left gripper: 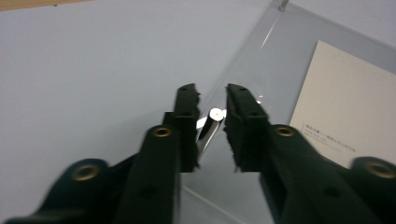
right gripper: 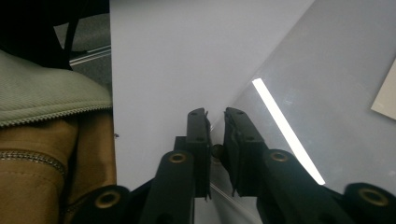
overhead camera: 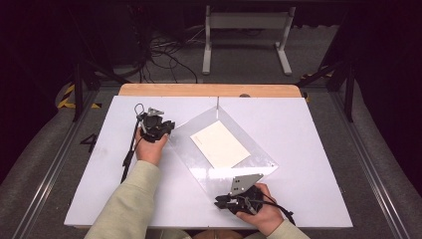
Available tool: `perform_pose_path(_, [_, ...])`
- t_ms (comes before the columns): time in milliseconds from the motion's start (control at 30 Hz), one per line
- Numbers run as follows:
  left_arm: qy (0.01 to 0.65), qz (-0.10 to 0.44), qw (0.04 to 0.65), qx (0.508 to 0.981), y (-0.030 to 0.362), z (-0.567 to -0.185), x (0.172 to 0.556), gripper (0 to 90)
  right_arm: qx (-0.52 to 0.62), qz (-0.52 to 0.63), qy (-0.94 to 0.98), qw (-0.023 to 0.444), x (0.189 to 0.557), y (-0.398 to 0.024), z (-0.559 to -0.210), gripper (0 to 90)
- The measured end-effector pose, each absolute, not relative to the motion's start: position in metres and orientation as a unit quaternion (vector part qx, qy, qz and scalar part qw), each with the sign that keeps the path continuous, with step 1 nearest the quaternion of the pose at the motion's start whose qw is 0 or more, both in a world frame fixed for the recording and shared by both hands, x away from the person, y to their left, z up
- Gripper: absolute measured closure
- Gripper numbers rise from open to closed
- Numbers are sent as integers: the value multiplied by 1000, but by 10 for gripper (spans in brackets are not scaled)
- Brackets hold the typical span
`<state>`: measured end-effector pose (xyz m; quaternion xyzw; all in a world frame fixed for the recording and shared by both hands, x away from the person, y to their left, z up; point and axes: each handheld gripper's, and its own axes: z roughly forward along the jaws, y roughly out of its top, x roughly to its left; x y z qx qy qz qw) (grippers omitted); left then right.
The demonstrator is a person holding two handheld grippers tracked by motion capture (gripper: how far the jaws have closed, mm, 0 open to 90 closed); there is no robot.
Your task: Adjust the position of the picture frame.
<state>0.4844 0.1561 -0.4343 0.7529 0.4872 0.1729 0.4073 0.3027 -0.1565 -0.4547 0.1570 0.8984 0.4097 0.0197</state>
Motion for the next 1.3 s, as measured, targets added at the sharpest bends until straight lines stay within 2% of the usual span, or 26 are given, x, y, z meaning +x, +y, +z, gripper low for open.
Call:
perform_pose_path(133, [462, 201, 433, 748, 168, -421, 453, 612, 198, 446, 871, 50, 314, -184, -440, 726])
perform_pose_path(200, [455, 201, 445, 745, 173, -418, 442, 602, 210, 451, 865, 57, 317, -192, -437, 726])
perform_pose_path(367, [402, 194, 475, 758, 185, -408, 399, 558, 331, 446, 820, 139, 344, -264, -424, 725])
perform_pose_path(600, [363, 177, 476, 781, 180, -411, 374, 529, 383, 412, 806, 183, 361, -302, -428, 705])
perform_pose_path(900, [321, 143, 467, 811, 171, -419, 349, 506, 396, 376, 820, 172, 370, -306, -445, 715])
perform_pose_path(1000, [311, 134, 457, 823, 169, -423, 346, 488, 395, 371, 824, 163, 370, -303, -447, 789])
perform_pose_path(1033, [310, 134, 455, 824, 169, -424, 345, 488, 395, 371, 824, 163, 370, -303, -447, 789])
perform_pose_path(1067, [311, 127, 452, 826, 170, -426, 346, 487, 397, 363, 825, 171, 368, -301, -447, 826])
perform_pose_path(1300, [329, 122, 443, 825, 175, -431, 350, 492, 382, 372, 835, 136, 353, -289, -447, 832])
